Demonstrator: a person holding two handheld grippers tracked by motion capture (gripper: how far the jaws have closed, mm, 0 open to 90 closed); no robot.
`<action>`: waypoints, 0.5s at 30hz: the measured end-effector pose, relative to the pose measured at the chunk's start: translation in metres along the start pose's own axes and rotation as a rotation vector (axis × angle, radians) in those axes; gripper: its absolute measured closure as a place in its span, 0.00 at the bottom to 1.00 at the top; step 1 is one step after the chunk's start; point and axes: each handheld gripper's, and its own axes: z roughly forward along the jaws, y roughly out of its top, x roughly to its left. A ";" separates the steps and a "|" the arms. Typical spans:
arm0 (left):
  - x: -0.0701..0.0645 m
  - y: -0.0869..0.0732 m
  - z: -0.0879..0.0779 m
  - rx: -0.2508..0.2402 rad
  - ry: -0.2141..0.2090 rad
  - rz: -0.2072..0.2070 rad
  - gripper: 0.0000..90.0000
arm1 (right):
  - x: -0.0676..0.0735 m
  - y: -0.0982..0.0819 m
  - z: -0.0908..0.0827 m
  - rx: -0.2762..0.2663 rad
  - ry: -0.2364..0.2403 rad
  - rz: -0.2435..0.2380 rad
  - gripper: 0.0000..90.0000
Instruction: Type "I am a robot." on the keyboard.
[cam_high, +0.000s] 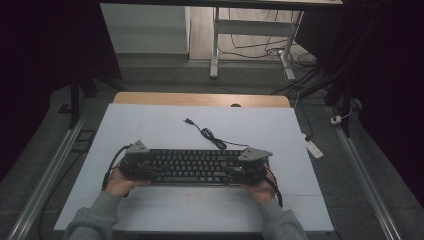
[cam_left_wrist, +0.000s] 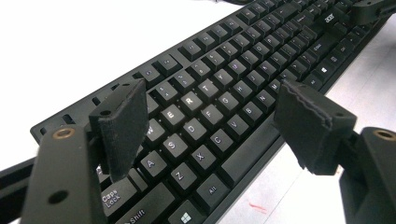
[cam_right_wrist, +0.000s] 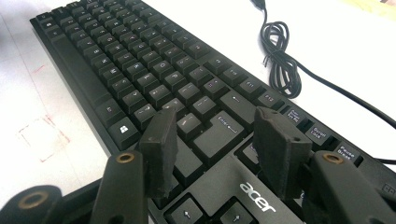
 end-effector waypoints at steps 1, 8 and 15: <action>0.000 0.000 0.000 0.001 -0.001 0.003 0.29 | 0.000 0.000 0.000 -0.003 0.004 0.003 0.55; -0.001 0.001 0.004 0.017 -0.005 0.009 0.29 | 0.002 0.007 0.001 -0.023 0.014 0.001 0.56; -0.002 0.000 0.005 0.019 -0.008 0.013 0.29 | 0.005 0.021 0.008 -0.030 0.027 0.002 0.62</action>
